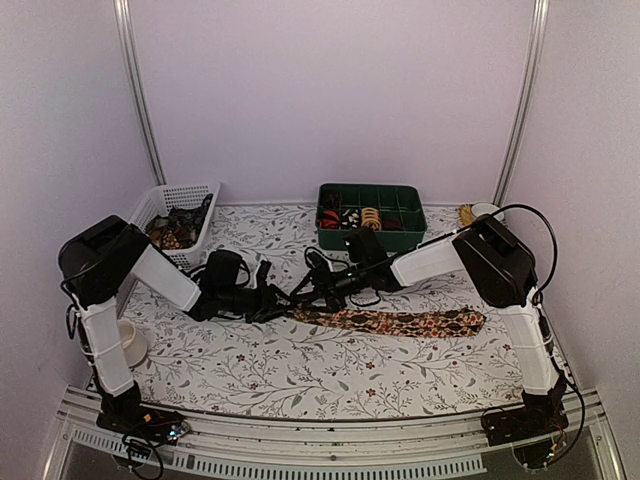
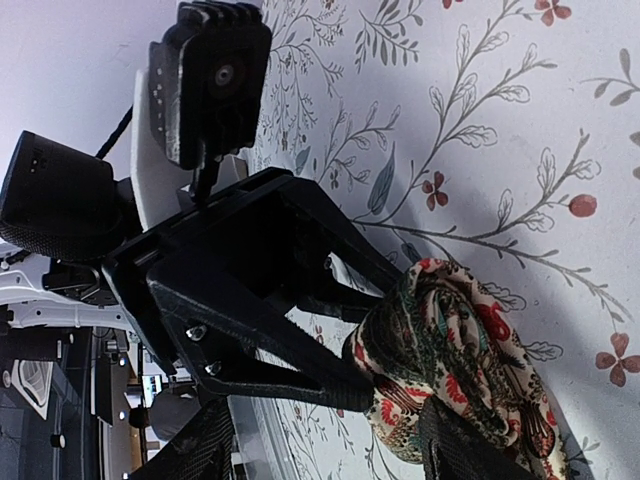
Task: Roll the ties
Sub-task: Roll the tie at the center of the board.
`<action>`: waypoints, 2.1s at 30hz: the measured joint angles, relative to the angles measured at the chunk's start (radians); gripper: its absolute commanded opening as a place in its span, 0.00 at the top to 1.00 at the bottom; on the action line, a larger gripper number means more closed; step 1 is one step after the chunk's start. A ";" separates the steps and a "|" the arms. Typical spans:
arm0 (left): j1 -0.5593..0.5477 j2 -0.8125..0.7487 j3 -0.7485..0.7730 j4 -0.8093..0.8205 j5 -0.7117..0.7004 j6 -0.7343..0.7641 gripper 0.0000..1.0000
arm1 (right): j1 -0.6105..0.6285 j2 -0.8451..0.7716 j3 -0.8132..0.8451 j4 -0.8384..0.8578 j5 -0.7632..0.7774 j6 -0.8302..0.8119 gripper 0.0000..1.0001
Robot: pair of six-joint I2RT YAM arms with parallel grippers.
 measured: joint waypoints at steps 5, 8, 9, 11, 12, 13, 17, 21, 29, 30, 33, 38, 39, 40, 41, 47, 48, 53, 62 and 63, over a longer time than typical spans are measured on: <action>-0.003 0.030 -0.006 0.043 -0.014 -0.038 0.82 | 0.000 0.000 -0.007 0.010 0.000 0.000 0.36; -0.003 0.047 -0.007 0.074 -0.014 -0.060 0.99 | -0.001 0.000 -0.010 0.013 0.000 0.000 0.36; -0.003 0.050 -0.007 0.082 -0.015 -0.071 1.00 | -0.002 0.000 -0.011 0.014 -0.001 0.000 0.35; -0.003 0.055 -0.009 0.097 -0.015 -0.077 1.00 | -0.004 0.000 -0.012 0.017 -0.003 0.000 0.34; -0.003 0.055 -0.010 0.100 -0.018 -0.079 1.00 | -0.005 0.000 -0.013 0.019 -0.005 0.000 0.33; -0.003 0.055 -0.010 0.101 -0.020 -0.083 1.00 | -0.006 0.000 -0.013 0.020 -0.008 -0.001 0.32; -0.010 0.034 -0.010 0.070 -0.045 -0.079 1.00 | -0.013 -0.002 -0.024 0.039 -0.017 -0.010 0.25; -0.030 -0.044 -0.004 -0.066 -0.124 -0.034 1.00 | -0.028 -0.050 -0.073 0.009 -0.018 -0.039 0.23; -0.064 -0.140 0.163 -0.446 -0.409 0.106 1.00 | -0.114 -0.203 -0.214 -0.146 0.046 -0.127 0.23; -0.077 -0.140 0.192 -0.493 -0.451 0.122 1.00 | -0.124 -0.231 -0.237 -0.157 0.056 -0.137 0.23; -0.128 -0.129 0.276 -0.619 -0.560 0.166 1.00 | -0.147 -0.299 -0.307 -0.166 0.077 -0.163 0.23; -0.201 -0.070 0.399 -0.771 -0.717 0.229 1.00 | -0.166 -0.317 -0.382 -0.172 0.102 -0.182 0.23; -0.212 -0.058 0.420 -0.806 -0.747 0.238 1.00 | -0.169 -0.317 -0.393 -0.172 0.102 -0.184 0.23; -0.222 -0.045 0.443 -0.839 -0.776 0.253 1.00 | -0.169 -0.317 -0.393 -0.171 0.102 -0.187 0.23; -0.229 -0.034 0.463 -0.867 -0.801 0.262 1.00 | -0.169 -0.317 -0.393 -0.170 0.102 -0.189 0.23; -0.278 0.005 0.569 -1.001 -0.925 0.323 1.00 | -0.169 -0.317 -0.393 -0.170 0.103 -0.198 0.23; -0.287 0.008 0.590 -1.026 -0.949 0.333 1.00 | -0.169 -0.317 -0.394 -0.168 0.103 -0.198 0.23; -0.325 0.064 0.691 -1.112 -1.060 0.353 1.00 | -0.169 -0.317 -0.407 -0.137 0.097 -0.194 0.23; -0.455 0.286 0.888 -1.319 -1.362 0.358 1.00 | -0.169 -0.317 -0.409 -0.126 0.072 -0.158 0.23; -0.463 0.296 0.899 -1.333 -1.382 0.357 1.00 | -0.169 -0.317 -0.409 -0.126 0.069 -0.153 0.23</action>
